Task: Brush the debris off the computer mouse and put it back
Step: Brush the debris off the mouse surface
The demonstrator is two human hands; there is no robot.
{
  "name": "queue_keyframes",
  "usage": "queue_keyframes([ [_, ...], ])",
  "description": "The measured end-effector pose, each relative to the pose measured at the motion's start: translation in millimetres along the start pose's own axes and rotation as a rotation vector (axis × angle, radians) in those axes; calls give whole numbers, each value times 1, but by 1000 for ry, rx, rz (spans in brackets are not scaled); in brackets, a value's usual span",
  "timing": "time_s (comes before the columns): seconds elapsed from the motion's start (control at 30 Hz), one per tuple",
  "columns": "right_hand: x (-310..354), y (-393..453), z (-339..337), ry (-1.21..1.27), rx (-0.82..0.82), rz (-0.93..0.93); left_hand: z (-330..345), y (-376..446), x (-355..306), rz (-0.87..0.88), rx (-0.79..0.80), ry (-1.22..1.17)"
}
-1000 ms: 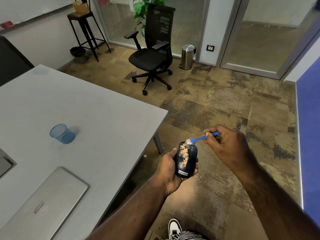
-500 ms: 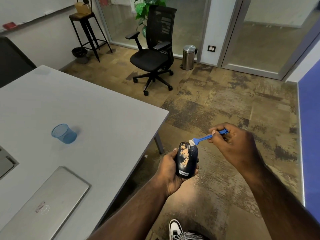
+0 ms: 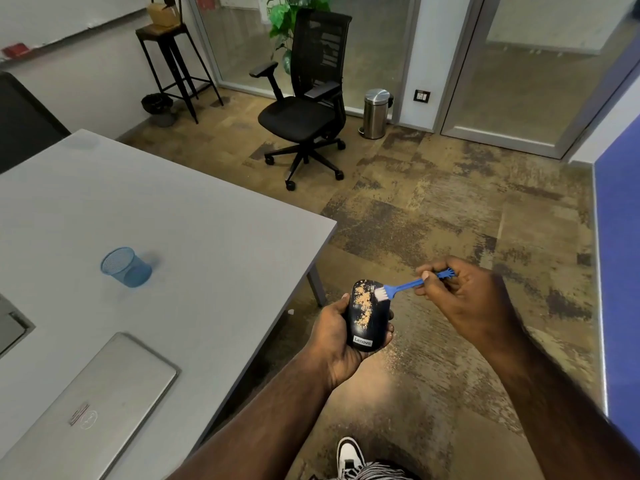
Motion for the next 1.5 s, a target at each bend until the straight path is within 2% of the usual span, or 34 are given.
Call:
queue_keyframes([
  [0.07, -2, 3, -2, -90, -55, 26, 1, -1, 1, -12, 4, -1],
  [0.13, -2, 3, -7, -49, -89, 31, 1, -2, 2, -17, 3, -4],
  [0.23, 2, 0, -5, 102, -13, 13, 1, -1, -1, -7, 4, -1],
  [0.3, 6, -3, 0, 88, 45, -17, 1, -1, -1, -7, 4, 0],
  [0.47, 0, 4, -7, -26, -87, 5, 0, -2, -2, -4, 0, -1],
  [0.57, -2, 4, -7, 108, -40, 20, 0, -1, -2, -5, 4, -4],
  [0.63, -3, 3, -2, 76, 7, 7, -1, 0, -2, -5, 6, -10],
  [0.77, -10, 6, -6, -25, -83, 29, -3, 0, -1, -16, 3, -24],
  [0.87, -7, 5, -6, 25, -63, 18, -2, 1, -2, -11, 8, -31],
  [1.0, -8, 5, -5, -110, -81, 26, -1, 2, -1, -13, 11, -37],
  [1.1, -2, 6, -13, -4, -121, 42, 0, 1, -1, -13, 2, -50],
  [1.17, 9, 1, -15, 81, -73, -1, 0, 2, -2, 1, -11, -61],
  [1.33, 31, -18, 7, 81, 199, -135, 1, 6, -2, 45, -56, -72],
  [1.5, 33, -19, 15, -43, 200, -153, 2, 9, -1, 63, -60, -65],
])
Point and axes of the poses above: each hand's wrist, its own y-axis towards the middle knuckle, its own z-axis out of the palm, x = y × z, the point moved 6 cm from there along y, towards the middle knuckle, and after that the axes turned 6 degrees about z, right-handed, at the moved point
